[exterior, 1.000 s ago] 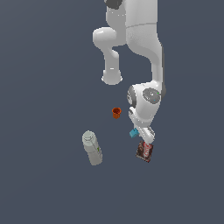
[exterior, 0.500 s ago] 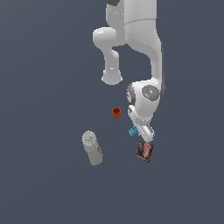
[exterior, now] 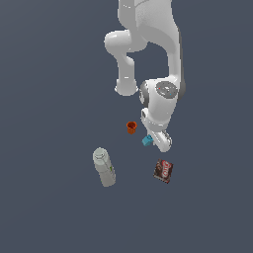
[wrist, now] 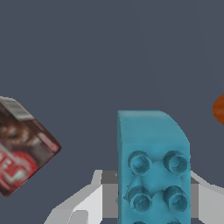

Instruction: Pick up a designated object from a clutter of objects.

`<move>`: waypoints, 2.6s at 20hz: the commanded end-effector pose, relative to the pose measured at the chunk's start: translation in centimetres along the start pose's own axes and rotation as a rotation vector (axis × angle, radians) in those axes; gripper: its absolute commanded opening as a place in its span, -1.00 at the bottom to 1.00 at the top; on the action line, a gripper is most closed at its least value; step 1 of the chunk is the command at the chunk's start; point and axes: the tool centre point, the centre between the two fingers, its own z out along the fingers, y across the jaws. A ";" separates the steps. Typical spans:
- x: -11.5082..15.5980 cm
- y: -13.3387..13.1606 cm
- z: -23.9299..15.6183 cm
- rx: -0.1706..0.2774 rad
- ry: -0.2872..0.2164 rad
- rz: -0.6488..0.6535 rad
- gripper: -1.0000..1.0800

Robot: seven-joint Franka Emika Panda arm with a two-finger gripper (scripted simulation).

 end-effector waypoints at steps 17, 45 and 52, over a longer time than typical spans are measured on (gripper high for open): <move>3.9 6.7 -14.5 0.002 -0.002 0.000 -1.00; 9.5 15.1 -34.5 0.001 -0.001 0.001 -1.00; 9.7 15.2 -35.0 0.001 0.000 0.000 -1.00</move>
